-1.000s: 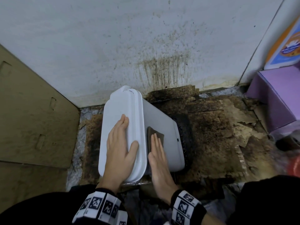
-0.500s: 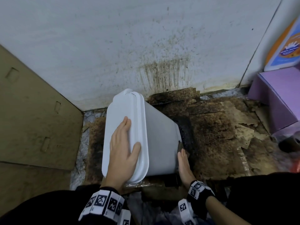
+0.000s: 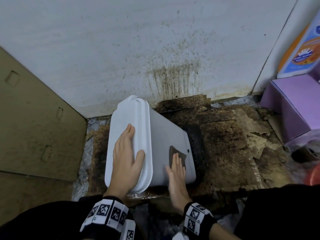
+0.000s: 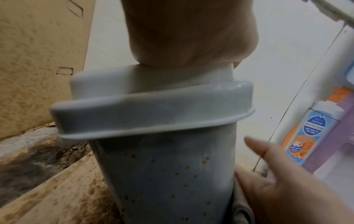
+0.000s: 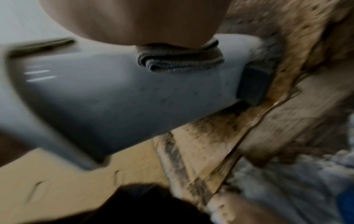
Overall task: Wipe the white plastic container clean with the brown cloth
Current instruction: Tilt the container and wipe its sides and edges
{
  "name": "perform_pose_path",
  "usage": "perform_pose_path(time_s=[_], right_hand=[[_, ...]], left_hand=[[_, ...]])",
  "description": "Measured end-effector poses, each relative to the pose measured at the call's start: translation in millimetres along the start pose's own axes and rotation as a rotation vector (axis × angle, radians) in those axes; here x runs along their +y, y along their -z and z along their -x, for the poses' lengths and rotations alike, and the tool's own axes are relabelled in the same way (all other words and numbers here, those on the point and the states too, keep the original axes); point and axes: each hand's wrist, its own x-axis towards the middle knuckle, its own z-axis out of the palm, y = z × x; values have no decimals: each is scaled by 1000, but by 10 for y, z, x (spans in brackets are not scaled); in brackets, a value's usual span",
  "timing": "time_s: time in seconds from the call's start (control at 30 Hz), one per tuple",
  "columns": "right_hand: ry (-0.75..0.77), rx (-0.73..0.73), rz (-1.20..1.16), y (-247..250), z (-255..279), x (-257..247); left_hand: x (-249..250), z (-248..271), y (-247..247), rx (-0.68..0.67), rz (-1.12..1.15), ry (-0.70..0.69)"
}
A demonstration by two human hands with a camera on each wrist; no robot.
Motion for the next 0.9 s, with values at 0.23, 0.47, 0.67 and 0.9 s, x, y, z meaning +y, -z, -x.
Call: perform_pose_path(time_s=[0.23, 0.47, 0.67, 0.9], right_hand=[[184, -96, -15, -98, 359, -480], [411, 21, 320, 130, 182, 33], [212, 12, 129, 248, -275, 654], [-54, 18, -107, 321, -356, 535]], left_hand=[[-41, 2, 0, -1, 14, 11], [16, -9, -36, -7, 15, -4], [82, -17, -54, -8, 2, -2], [174, -28, -89, -15, -26, -7]])
